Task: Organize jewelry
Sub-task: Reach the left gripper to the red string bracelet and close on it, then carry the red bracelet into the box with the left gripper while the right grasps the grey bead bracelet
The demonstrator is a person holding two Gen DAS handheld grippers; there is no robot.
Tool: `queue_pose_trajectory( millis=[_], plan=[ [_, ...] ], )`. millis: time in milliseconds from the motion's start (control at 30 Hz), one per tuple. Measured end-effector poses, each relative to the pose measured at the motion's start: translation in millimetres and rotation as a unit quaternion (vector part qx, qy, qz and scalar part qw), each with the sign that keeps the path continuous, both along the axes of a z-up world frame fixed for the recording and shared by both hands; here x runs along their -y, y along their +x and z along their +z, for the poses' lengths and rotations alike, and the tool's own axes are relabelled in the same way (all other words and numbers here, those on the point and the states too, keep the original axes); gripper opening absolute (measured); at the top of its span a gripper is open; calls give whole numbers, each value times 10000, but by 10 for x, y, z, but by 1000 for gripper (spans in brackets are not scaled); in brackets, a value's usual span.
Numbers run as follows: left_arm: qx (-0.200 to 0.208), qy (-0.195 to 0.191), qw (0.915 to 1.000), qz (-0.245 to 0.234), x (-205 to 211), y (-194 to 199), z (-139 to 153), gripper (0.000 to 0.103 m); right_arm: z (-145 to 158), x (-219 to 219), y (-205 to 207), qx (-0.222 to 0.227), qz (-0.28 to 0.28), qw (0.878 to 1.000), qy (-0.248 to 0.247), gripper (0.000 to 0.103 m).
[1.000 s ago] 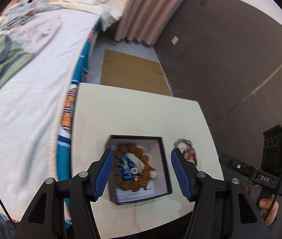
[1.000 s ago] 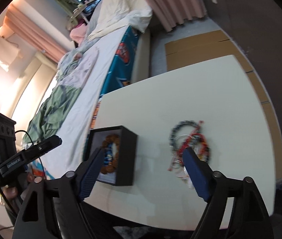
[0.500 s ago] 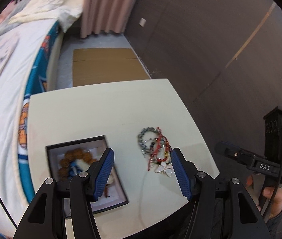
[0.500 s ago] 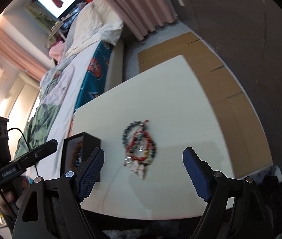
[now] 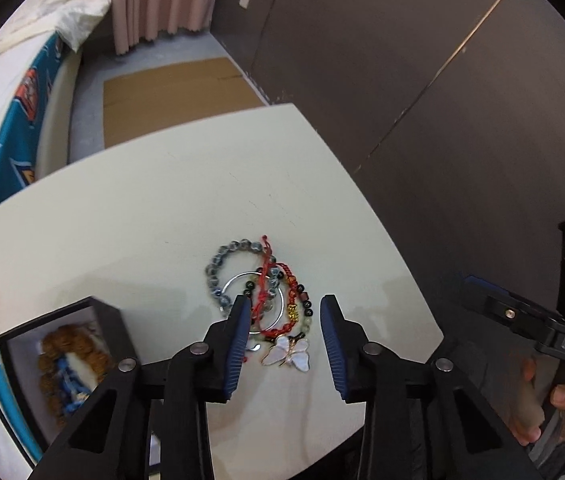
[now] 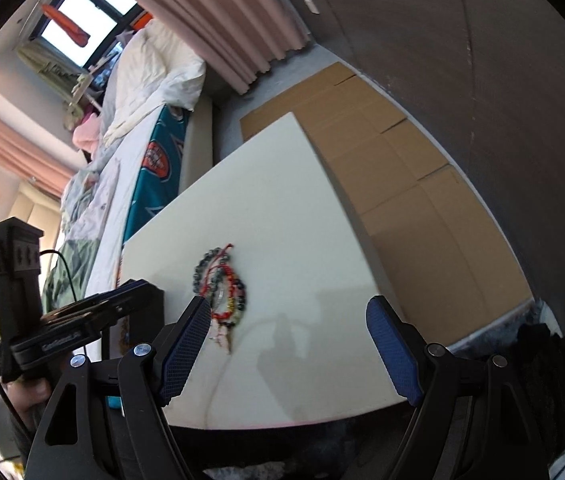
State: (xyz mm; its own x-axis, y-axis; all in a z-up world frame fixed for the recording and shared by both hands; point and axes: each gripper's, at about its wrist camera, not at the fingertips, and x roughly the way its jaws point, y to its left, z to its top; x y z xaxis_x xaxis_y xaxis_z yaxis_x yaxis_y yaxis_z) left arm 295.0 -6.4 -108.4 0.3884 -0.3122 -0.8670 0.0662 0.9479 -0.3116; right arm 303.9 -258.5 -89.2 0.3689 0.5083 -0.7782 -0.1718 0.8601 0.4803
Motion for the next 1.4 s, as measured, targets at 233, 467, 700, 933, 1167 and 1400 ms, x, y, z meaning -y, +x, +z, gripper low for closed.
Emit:
queue_pose_trajectory(
  millis=[233, 467, 700, 933, 1167, 1400],
  plan=[
    [-296, 65, 9995, 64, 58, 205, -213, 31, -71, 126, -8, -91, -106, 9999, 32, 81],
    [-498, 247, 9984, 53, 83, 339, -382, 30, -130, 197, 8, -167, -141, 9997, 54, 81],
    [-550, 17, 9983, 167, 10, 310, -420, 6, -144, 147, 2, -205, -101, 9997, 62, 81],
    [-196, -76, 9998, 36, -4, 172, -167, 6, -153, 44, 28, -203, 14, 9998, 69, 81],
    [188, -254, 9994, 135, -124, 24, 174, 6, -121, -159, 90, -167, 258, 9993, 222, 77],
    [445, -191, 9979, 437, -324, -107, 390, 6, -244, -469, 261, -418, 514, 9960, 604, 61]
  ],
)
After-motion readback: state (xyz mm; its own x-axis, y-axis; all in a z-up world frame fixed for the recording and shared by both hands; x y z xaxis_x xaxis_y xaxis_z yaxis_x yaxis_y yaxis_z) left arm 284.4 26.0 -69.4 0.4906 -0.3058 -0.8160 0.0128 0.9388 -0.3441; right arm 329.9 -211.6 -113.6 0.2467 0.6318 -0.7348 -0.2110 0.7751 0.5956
